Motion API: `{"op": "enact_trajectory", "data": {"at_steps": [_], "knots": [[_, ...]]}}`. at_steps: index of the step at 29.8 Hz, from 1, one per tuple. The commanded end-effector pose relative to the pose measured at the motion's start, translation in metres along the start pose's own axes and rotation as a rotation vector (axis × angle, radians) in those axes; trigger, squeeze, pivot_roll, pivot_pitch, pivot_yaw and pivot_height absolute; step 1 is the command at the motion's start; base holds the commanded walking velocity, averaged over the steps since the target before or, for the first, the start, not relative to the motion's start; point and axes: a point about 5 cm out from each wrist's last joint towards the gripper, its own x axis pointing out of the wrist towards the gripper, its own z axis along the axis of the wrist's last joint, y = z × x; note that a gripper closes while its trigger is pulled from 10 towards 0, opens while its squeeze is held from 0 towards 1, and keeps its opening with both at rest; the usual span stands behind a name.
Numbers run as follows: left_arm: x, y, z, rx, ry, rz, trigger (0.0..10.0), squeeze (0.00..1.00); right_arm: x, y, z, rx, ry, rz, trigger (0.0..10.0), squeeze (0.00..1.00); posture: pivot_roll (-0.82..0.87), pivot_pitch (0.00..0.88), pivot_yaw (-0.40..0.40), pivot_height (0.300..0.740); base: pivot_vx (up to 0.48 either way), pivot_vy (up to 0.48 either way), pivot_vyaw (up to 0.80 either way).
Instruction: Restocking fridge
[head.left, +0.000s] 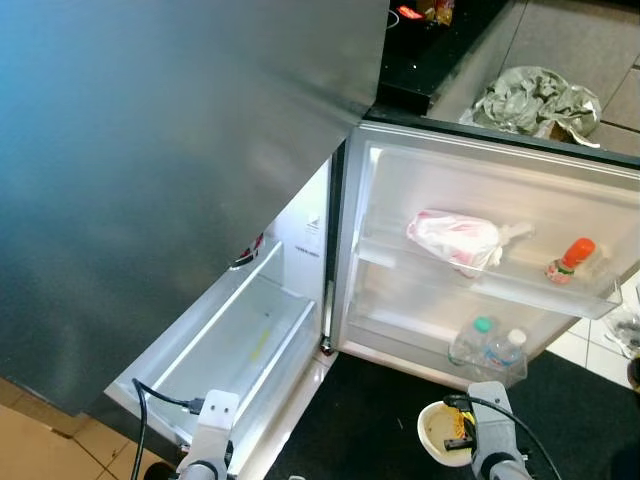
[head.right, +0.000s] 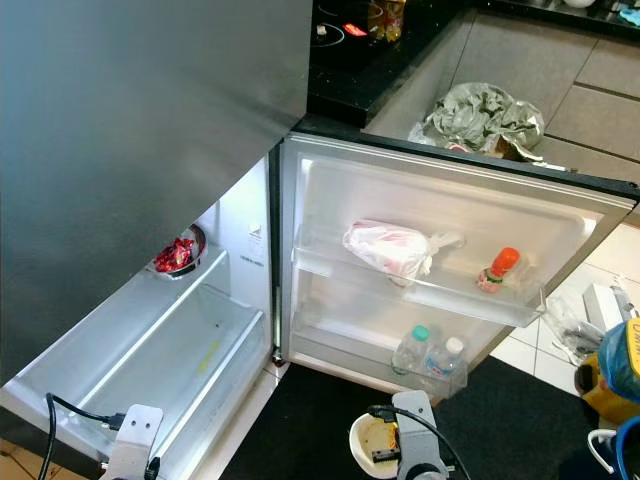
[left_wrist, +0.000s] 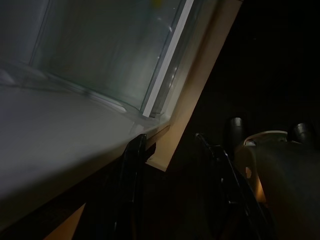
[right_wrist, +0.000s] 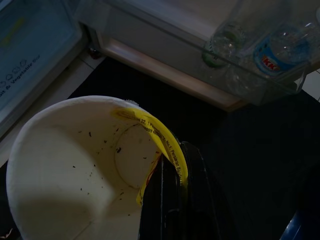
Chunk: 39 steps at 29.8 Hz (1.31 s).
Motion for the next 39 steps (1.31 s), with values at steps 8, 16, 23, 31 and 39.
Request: {"op": "enact_trajectory", "data": {"at_steps": [8,16,23,31,39], "knots": [[-0.0018,0.0036,-0.0063,0.000,0.020,0.010,10.0,0.00,-0.0016,-0.0020,-0.0055,0.000,0.022,-0.010,10.0,0.00,-0.06,0.076,-0.053,0.740,0.000,0.000,0.50],[-0.0019,0.0038,-0.0066,0.001,0.021,0.010,10.0,0.00,-0.0015,-0.0023,-0.0052,0.010,0.019,-0.017,10.0,0.00,-0.06,0.076,-0.052,0.740,0.000,0.000,0.70],[-0.0020,0.0034,-0.0072,0.001,0.026,0.009,10.0,0.00,-0.0013,-0.0028,-0.0046,0.022,0.017,-0.018,10.0,0.00,-0.06,0.077,-0.051,0.740,0.000,0.000,0.00],[-0.0018,0.0031,-0.0070,0.002,0.026,0.009,10.0,0.00,-0.0013,-0.0027,-0.0044,0.029,0.016,-0.018,10.0,0.00,-0.06,0.077,-0.050,0.740,0.000,0.000,0.00],[-0.0013,0.0039,-0.0055,0.003,0.022,0.010,10.0,0.00,-0.0011,-0.0026,-0.0042,0.034,0.018,-0.019,10.0,0.00,-0.06,0.078,-0.049,0.740,0.000,0.000,0.00]]}}
